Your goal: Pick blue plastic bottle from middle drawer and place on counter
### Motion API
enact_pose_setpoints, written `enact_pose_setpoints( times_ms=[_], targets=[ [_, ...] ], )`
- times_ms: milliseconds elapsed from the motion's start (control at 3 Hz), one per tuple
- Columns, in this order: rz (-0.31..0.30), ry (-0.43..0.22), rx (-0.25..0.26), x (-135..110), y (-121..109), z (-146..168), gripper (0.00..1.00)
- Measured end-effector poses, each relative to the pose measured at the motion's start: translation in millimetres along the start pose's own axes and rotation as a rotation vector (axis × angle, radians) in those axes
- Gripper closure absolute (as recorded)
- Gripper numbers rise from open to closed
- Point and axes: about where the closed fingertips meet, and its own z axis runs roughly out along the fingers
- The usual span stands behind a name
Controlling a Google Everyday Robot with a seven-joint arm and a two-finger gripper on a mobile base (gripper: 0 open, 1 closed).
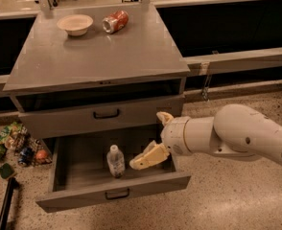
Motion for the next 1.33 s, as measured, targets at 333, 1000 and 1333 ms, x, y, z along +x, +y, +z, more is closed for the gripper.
enact_pose_setpoints(
  times_ms=[333,1000,1333],
  targets=[
    [0.020,-0.002,-0.037,3,10,16,0.00],
    [0.110,-0.044,-0.054,43,15,89,0.00],
    [0.106,-0.080,-0.016,67,5,119,0.00]
  ],
)
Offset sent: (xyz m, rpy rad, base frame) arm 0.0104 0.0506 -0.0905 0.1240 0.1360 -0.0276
